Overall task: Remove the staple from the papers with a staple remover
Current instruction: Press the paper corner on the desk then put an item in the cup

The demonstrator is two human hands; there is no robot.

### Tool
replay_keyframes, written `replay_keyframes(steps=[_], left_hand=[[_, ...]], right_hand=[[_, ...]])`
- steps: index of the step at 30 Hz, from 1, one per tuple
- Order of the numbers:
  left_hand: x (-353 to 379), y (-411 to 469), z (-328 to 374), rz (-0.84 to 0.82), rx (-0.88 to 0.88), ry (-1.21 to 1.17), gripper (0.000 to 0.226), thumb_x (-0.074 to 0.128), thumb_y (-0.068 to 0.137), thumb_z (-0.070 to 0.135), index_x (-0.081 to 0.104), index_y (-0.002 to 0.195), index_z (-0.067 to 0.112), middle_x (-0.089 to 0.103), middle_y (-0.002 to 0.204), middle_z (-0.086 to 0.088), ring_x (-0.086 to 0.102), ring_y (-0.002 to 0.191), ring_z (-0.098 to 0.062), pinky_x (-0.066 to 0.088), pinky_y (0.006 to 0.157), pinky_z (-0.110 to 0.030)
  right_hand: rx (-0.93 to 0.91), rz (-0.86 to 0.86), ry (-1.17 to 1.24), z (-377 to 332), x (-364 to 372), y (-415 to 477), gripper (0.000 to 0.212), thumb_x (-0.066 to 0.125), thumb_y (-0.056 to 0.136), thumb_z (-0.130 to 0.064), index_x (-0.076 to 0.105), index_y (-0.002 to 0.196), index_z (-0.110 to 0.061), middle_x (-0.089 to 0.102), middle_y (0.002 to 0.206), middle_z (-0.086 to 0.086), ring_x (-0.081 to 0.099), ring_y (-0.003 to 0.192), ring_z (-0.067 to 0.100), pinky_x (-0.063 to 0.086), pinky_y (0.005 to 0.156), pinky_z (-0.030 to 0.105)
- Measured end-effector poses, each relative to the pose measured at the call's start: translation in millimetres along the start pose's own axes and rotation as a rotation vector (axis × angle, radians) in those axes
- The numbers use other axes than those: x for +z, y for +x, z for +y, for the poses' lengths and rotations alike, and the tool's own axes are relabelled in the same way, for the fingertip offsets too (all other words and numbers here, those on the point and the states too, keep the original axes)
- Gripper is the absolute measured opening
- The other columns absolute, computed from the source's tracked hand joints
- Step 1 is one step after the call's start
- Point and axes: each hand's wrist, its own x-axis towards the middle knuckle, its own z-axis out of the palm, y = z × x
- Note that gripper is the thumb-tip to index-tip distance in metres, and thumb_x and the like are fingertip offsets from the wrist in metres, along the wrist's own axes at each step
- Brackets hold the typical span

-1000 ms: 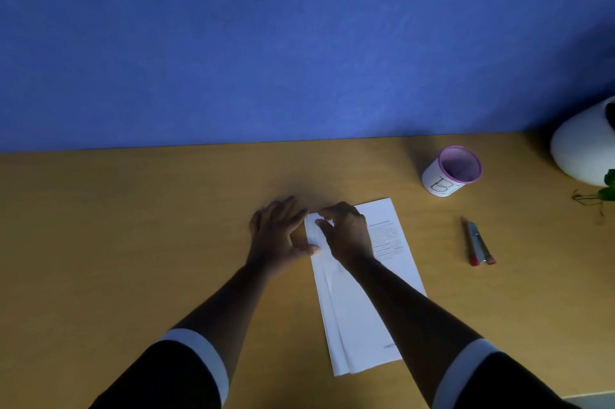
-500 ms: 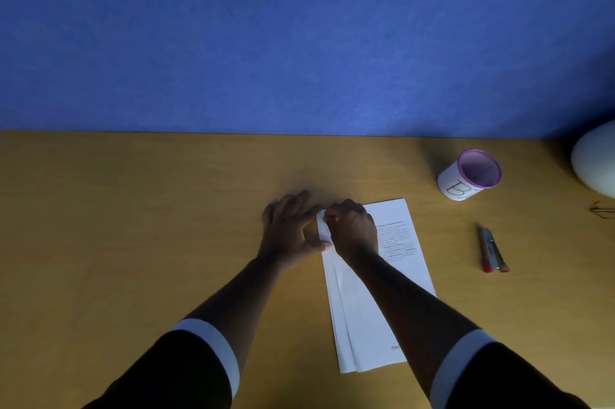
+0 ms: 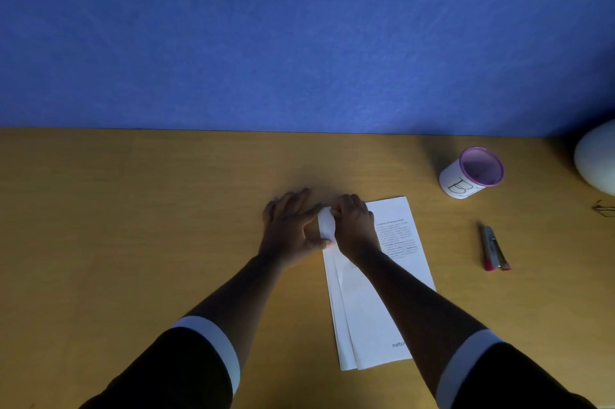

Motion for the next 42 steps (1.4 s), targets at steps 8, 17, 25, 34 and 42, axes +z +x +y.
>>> replay_keyframes(steps=[8,17,25,34,42], left_hand=[[-5,0,2,-0.078,-0.054,-0.047,0.091,0.064,0.077,0.084,0.052,0.158,0.045,0.024,0.182,0.007,0.014,0.167,-0.025,0.005,0.128,-0.052],[-7,-2,4,-0.016,-0.031,-0.084,0.085,0.058,0.083,0.08,0.056,0.158,0.04,0.034,0.178,0.005,0.023,0.164,-0.024,0.007,0.128,-0.046],[-10,-2,5,-0.005,-0.112,-0.154,0.087,0.03,0.094,0.063,0.041,0.169,0.021,0.045,0.173,-0.005,0.033,0.163,-0.026,0.013,0.128,-0.043],[-18,-1,6,-0.044,-0.14,-0.248,0.086,0.039,0.09,0.058,0.044,0.168,0.023,0.041,0.175,0.0,0.028,0.165,-0.024,0.014,0.13,-0.047],[-22,0,9,-0.07,-0.169,-0.259,0.079,0.05,0.092,0.046,0.043,0.168,0.024,0.039,0.176,0.002,0.026,0.166,-0.023,0.012,0.13,-0.045]], right_hand=[[0.173,0.125,0.196,16,-37,6,0.008,0.066,0.1,0.0,0.071,0.103,-0.005,0.073,0.109,0.013,0.062,0.093,0.017,0.06,0.079,0.033],[0.543,0.452,0.09,90,-160,47,0.022,0.062,0.102,-0.019,0.071,0.121,-0.012,0.058,0.14,0.016,0.056,0.13,0.037,0.037,0.113,0.05],[0.608,0.354,-0.065,140,-199,73,0.028,0.055,0.1,-0.02,0.071,0.118,-0.007,0.057,0.137,0.014,0.051,0.131,0.036,0.033,0.111,0.05],[0.627,0.322,-0.088,147,-199,79,0.026,0.053,0.102,-0.022,0.071,0.114,-0.006,0.06,0.128,0.016,0.054,0.125,0.036,0.036,0.108,0.052],[0.523,0.406,-0.066,131,-196,56,0.024,0.062,0.099,-0.026,0.073,0.114,-0.01,0.065,0.126,0.016,0.061,0.117,0.036,0.043,0.104,0.05]])
